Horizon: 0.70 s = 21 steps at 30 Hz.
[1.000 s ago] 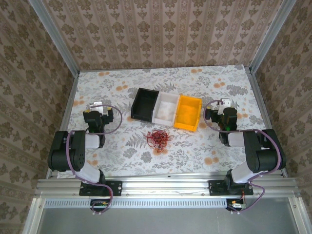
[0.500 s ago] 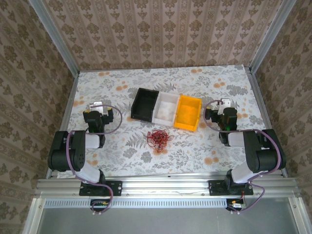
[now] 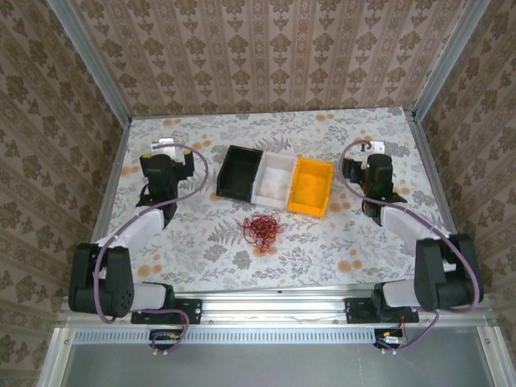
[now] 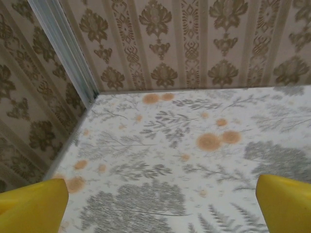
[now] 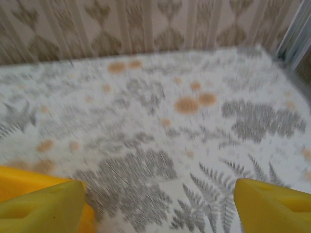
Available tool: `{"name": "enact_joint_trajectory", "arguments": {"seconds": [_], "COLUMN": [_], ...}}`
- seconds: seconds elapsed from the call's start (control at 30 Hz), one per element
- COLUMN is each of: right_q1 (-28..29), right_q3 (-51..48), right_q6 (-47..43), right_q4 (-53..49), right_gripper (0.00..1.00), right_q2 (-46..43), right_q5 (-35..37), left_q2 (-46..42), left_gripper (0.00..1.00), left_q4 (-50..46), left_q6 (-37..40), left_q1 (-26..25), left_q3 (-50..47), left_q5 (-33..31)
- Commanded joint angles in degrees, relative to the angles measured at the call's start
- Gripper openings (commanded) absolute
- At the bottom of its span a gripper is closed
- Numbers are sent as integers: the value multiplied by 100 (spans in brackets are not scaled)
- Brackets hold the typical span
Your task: Untangle the cables
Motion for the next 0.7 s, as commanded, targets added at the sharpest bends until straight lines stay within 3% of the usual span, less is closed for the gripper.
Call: {"name": "enact_joint_trajectory", "arguments": {"seconds": [0.0,0.1,0.27,0.47,0.67], "right_q1": [669,1104,1403,2125,2375], "right_q3": [310,496,447,587,700], "right_q6": [75,653,1993,2224,2199], "right_q4": [-1331,-1756,-1877,-2005,-2146], "right_gripper": [82,82,83,83,83], "right_q2": [-308,-427,-360,-42,46], "right_q5": [895,1154,694,911,1015], "left_q2": [172,527,1128,1779,2187], "left_gripper": [100,100,100,100,99], "left_q4": [-1607,-2177,-2376,-2513,-2609], "left_q6": [-1178,-1451,-1485,-1784,-1855], "left_q1": [-76,-299,-732,-941,-985], "left_q3": [481,957,1423,1794,2094], "left_q5": [259,1057,1754,1647,1599]}}
